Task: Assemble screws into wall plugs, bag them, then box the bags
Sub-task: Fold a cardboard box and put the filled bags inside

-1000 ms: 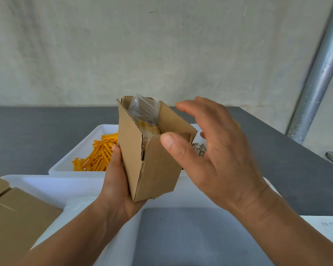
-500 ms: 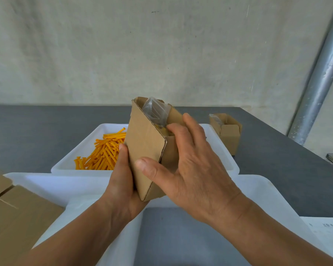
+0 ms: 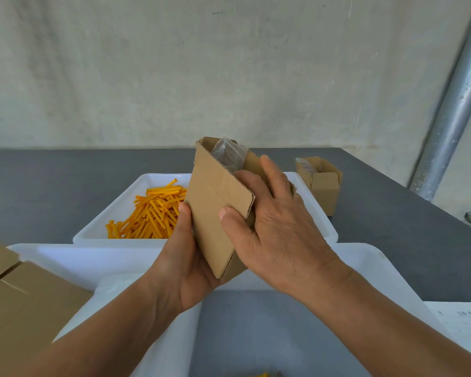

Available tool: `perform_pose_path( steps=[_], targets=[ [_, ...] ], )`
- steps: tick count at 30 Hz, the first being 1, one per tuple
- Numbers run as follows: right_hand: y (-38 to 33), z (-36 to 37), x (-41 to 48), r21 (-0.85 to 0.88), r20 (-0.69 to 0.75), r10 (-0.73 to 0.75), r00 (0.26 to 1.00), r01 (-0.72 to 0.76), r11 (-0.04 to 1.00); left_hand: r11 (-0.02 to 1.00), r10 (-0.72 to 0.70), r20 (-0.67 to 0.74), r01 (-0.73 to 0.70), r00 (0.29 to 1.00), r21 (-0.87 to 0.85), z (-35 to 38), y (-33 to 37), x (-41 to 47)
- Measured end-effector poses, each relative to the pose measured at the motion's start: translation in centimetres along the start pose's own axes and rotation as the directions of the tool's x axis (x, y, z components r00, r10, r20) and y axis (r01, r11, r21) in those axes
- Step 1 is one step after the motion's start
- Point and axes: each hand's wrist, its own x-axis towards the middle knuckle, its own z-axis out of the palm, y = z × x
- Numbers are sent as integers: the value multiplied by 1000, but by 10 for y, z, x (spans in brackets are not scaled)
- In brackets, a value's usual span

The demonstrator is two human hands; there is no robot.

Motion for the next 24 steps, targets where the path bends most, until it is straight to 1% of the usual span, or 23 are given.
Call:
perform_pose_path(
  steps=[6,11,13,15,18,21,24],
  targets=[
    [6,2,-1,-66,-4,-14,1000,13,998,1000,-10,-26,11,1000,28,2,0,-1],
    [11,-7,6,8,-46,-36,998,36,999,998,-38,-9,38,999,42,8,1,-8],
    [13,-15,8,36,-98,-12,995,16,999,997,-39,14,38,999,62,18,5,-10],
    [15,-27,11,69,-182,34,983,-22,997,993,-28,30,24,999,116,34,10,-8],
    [22,-52,21,162,-261,114,959,-73,984,984,-7,30,1,1000,179,66,16,-1],
    [33,-76,30,160,-303,166,938,-122,980,982,7,19,-10,1000,187,100,12,11],
    [52,-94,34,114,-346,221,912,-194,974,980,-14,33,7,999,199,131,-3,29]
  ],
)
